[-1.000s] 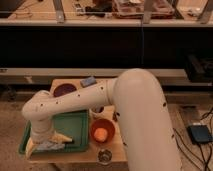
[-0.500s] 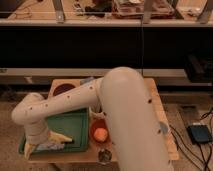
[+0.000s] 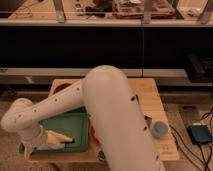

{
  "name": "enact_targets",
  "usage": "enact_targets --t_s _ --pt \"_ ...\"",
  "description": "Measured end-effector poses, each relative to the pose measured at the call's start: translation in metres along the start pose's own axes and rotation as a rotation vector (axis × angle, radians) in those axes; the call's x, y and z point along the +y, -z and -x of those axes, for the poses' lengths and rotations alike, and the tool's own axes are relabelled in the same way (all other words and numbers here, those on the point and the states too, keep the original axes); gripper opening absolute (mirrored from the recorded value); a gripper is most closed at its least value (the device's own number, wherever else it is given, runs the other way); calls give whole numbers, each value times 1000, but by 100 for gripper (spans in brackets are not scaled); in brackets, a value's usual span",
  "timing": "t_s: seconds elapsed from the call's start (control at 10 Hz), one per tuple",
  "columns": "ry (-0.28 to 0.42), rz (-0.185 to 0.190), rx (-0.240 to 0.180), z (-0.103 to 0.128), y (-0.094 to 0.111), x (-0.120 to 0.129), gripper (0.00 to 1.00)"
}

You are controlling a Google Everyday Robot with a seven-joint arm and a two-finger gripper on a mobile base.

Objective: Place towel in plastic cup

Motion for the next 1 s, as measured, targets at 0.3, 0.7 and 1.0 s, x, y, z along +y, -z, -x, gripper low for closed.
enact_targets --t_s 0.3,0.7,1.0 --pt "-46 -91 10 -9 3 8 80" --pt "-46 -85 45 -25 5 2 80" --pt "-45 -84 62 -39 -1 2 80"
